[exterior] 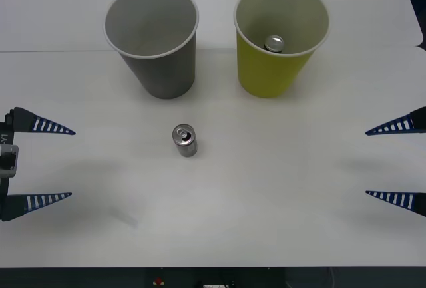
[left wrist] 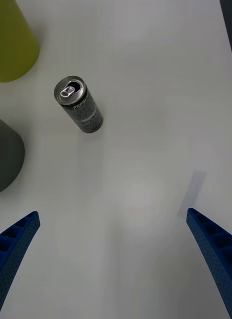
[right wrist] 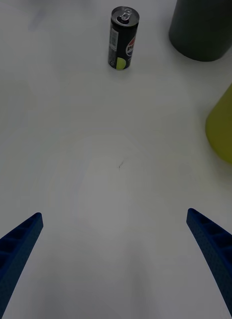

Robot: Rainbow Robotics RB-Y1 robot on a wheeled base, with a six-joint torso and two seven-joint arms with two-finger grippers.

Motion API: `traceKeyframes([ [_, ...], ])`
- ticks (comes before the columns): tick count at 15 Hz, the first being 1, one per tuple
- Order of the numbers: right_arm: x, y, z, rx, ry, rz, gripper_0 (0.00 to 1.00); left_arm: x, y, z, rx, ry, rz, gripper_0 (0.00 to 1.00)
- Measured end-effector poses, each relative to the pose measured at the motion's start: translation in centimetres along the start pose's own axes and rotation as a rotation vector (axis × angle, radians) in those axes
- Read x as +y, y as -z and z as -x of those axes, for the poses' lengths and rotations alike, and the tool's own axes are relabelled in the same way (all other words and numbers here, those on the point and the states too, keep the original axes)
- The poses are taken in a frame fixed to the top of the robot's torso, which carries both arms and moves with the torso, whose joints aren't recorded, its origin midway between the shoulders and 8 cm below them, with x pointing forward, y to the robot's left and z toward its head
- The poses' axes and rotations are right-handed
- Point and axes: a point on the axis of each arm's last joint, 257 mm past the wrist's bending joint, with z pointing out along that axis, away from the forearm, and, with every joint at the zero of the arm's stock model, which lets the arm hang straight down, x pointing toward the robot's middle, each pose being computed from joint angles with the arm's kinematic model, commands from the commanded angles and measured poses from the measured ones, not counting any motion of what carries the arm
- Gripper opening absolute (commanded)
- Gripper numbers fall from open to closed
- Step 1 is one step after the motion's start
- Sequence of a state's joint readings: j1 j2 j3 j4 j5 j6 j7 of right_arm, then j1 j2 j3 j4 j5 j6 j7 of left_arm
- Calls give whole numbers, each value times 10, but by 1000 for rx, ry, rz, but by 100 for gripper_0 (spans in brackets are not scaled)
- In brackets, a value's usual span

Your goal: Put the can into the green bin and the plastic bottle into the gray bin

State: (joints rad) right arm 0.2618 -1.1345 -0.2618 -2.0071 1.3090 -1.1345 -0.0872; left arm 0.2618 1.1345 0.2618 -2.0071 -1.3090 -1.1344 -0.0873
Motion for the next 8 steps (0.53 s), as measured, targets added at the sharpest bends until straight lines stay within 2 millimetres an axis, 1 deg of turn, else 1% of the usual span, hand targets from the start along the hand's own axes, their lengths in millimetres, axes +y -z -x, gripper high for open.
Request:
traceKeyframes([
  [2, 0, 0, 0, 0, 0, 0, 100, 0, 0, 0, 0, 0, 0, 100],
  [4, 0, 0, 0, 0, 0, 0, 100, 9, 2, -2, -4, 12, 42, 100],
  [6, 0, 0, 0, 0, 0, 0, 100, 17, 9, -5, 15, -9, 73, 100],
  [8, 0, 0, 0, 0, 0, 0, 100, 18, 11, -5, 24, -20, 77, 100],
])
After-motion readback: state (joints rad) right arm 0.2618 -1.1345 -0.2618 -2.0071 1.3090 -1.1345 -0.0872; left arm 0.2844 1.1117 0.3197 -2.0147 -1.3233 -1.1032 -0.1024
